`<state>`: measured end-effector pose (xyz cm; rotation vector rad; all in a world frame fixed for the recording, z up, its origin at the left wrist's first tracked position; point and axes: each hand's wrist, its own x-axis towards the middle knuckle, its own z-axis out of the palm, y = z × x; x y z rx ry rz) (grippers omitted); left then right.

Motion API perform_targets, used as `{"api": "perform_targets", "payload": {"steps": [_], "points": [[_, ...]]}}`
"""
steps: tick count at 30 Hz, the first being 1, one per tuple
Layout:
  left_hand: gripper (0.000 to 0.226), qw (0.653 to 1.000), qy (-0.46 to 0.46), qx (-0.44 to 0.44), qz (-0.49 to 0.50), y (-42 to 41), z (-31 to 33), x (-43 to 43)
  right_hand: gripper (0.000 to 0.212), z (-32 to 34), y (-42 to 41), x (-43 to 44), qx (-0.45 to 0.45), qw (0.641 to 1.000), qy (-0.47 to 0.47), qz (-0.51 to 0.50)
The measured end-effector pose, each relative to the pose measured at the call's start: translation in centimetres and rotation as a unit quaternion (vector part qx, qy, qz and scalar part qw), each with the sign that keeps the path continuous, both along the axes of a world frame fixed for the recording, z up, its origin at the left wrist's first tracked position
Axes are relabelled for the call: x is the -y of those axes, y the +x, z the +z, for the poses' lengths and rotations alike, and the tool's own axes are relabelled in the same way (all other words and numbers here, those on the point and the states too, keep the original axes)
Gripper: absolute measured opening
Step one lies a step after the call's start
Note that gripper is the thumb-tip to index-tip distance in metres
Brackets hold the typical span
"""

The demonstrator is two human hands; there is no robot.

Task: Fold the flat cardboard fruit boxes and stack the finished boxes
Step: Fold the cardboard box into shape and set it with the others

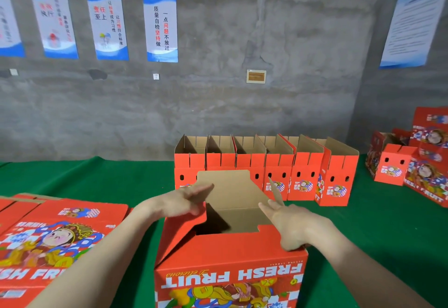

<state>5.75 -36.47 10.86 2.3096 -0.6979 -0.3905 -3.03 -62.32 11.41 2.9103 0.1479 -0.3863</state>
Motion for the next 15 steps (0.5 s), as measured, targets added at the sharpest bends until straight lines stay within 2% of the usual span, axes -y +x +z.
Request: {"api": "perform_targets", "payload": {"steps": [5, 8, 10, 12, 15], "points": [[0.1, 0.994, -0.043, 0.071, 0.067, 0.5, -3.8, -1.4, 0.101, -0.4, -0.7, 0.0, 0.015, 0.999, 0.02, 0.021], [0.105, 0.989, -0.059, 0.106, 0.088, 0.8, -4.9, -1.6, 0.106, -1.2, -1.0, 0.1, 0.076, 0.994, 0.025, 0.074], [0.105, 0.983, -0.04, 0.155, 0.093, 0.8, -5.1, -1.5, 0.105, -1.9, -0.8, 0.6, 0.113, 0.983, 0.069, 0.128], [0.101, 0.974, -0.022, 0.202, 0.098, 0.7, -5.3, -1.4, 0.094, -3.0, -0.6, 1.1, 0.138, 0.966, 0.143, 0.168], [0.097, 0.96, 0.003, 0.261, 0.104, 0.3, -5.5, -1.2, 0.048, -4.5, -0.8, 1.4, 0.173, 0.935, 0.255, 0.178]]}}
